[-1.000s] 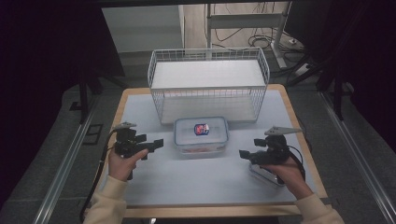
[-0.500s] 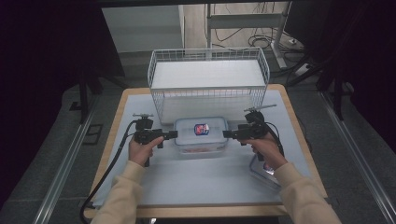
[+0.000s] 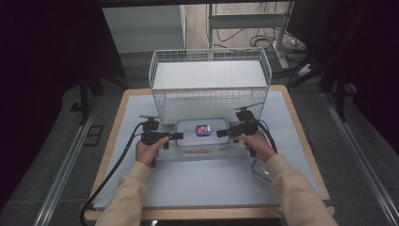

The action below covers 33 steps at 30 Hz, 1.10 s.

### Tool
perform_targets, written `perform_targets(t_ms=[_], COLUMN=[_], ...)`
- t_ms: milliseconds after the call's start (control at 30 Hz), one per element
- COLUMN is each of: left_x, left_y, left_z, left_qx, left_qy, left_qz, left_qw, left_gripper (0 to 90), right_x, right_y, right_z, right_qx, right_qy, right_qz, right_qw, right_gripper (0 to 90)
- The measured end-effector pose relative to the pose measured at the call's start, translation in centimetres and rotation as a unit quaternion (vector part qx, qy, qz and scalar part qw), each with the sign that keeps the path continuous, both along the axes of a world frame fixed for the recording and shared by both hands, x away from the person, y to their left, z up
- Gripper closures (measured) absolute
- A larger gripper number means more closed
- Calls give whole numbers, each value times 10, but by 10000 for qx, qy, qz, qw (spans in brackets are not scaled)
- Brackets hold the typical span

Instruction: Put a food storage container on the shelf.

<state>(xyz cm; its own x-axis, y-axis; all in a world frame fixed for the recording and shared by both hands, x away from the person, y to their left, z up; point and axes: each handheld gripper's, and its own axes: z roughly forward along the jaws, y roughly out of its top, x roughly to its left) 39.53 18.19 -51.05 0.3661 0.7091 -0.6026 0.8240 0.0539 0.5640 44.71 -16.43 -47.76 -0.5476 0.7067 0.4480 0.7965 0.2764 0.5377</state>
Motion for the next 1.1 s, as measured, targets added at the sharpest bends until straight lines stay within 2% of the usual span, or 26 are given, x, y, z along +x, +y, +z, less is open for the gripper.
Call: perform_targets(t_ms=[133,233,267,300,333,433,533,567,600,633,667,700,867,1000,1100], left_x=[2,4,4,5,5,6,5,4,2,-1,-1,-5,-14,-20,-23], left_y=[-2,-2,-3,-3,-3,-5,-6,-6,-6,-6,-6,-7,-7,-5,-6], left_z=[-3,-6,-7,-8,-8,-10,-10,-9,-7,-4,-4,-2,2,3,4], left_qx=[-134,-182,-175,-304,-304,-504,-507,-466,-446,-398,-398,-348,-330,-353,-346], left_qy=[65,123,144,182,182,276,270,241,212,150,150,76,-52,-148,-199], left_qz=[-54,-101,-120,-172,-172,-202,-195,-198,-192,-191,-191,-184,-141,-128,-114], left_qw=[9999,9997,9997,9992,9992,9981,9982,9984,9986,9989,9989,9992,9993,9992,9991], left_gripper=[189,216,216,236,251,285,295,303,303,326,336,345,388,427,436], right_x=[3,7,7,9,9,8,8,8,8,7,7,5,-1,-7,-11], right_y=[4,5,5,5,5,5,3,-2,-2,-6,-6,-11,-17,-20,-24], right_z=[-8,-12,-12,-15,-15,-15,-14,-13,-13,-11,-11,-10,-8,-5,-6], right_qx=[-126,43,43,168,168,218,281,374,374,451,451,553,710,713,849], right_qy=[182,379,379,525,525,568,611,678,678,686,686,711,657,564,565], right_qz=[18,11,11,50,50,48,15,-27,-27,-13,-13,-55,-30,27,6], right_qw=[9998,9993,9993,9985,9985,9981,9977,9970,9970,9966,9966,9959,9953,9959,9948], right_gripper=[87,88,88,107,107,134,167,220,220,270,270,313,375,407,435])
